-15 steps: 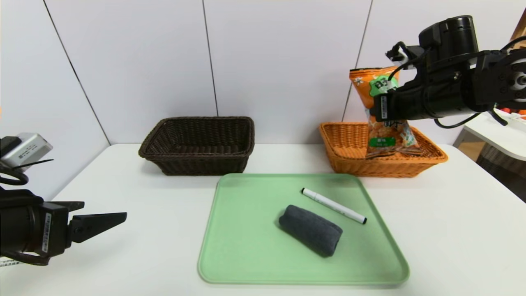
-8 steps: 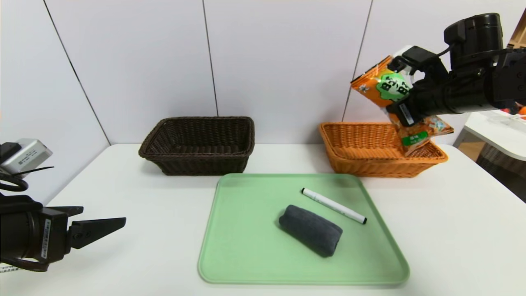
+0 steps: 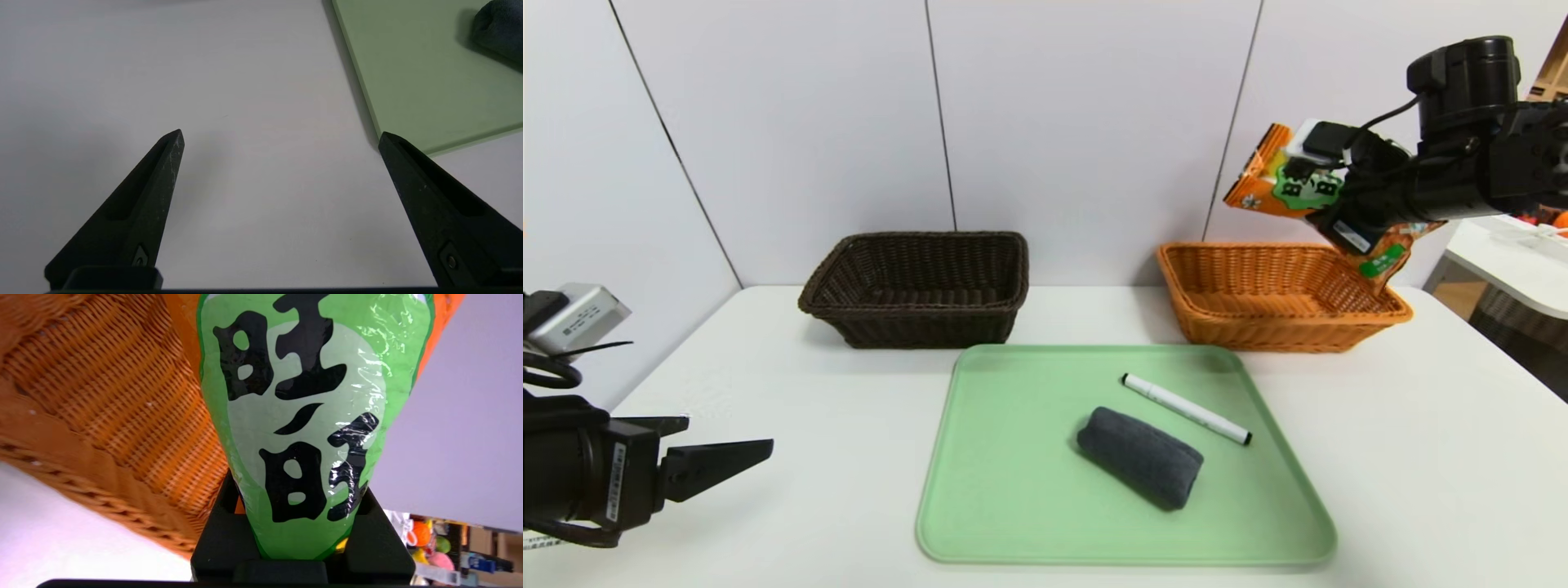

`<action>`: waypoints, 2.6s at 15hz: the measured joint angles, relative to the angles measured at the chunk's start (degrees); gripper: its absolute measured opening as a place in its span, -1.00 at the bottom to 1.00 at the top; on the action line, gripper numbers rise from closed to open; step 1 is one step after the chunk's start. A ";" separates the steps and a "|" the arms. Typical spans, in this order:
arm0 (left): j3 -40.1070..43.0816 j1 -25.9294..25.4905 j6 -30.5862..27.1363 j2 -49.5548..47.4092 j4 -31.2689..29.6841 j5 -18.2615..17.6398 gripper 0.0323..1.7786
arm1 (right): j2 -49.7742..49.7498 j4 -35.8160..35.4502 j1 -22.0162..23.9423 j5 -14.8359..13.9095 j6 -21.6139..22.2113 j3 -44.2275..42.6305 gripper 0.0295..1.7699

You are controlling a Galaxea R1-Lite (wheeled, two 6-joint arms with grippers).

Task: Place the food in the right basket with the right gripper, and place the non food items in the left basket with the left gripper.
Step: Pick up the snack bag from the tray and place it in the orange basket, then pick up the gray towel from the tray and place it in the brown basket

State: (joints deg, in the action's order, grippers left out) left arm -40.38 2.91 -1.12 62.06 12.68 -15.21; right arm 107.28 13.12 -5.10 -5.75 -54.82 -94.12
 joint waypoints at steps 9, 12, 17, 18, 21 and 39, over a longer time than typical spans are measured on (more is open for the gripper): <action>2.15 -0.07 0.18 -0.05 -0.39 0.11 0.90 | 7.47 0.28 0.09 0.27 -18.21 -4.08 -0.56; 2.38 -0.09 0.20 -0.22 -0.37 0.09 0.90 | 9.57 0.33 0.22 1.24 -21.16 -4.08 -0.56; 3.74 -0.11 0.24 -0.57 -0.37 0.17 0.90 | 13.18 0.18 0.41 1.35 -24.59 -4.47 -0.56; 3.96 -0.11 0.24 -0.63 -0.37 0.17 0.90 | 13.89 0.18 0.41 1.35 -24.64 -4.80 -0.56; 4.13 -0.11 0.22 -0.68 -0.44 0.17 0.90 | 15.80 0.38 0.37 1.38 -25.77 -6.27 -0.56; 4.44 -0.11 0.07 -0.74 -1.16 0.17 0.90 | 17.25 9.86 0.37 4.00 -23.82 -13.85 0.58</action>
State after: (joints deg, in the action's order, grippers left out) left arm -35.94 2.80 -1.05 61.32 11.52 -15.04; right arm 124.53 22.98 -4.73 -1.76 -78.64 -107.97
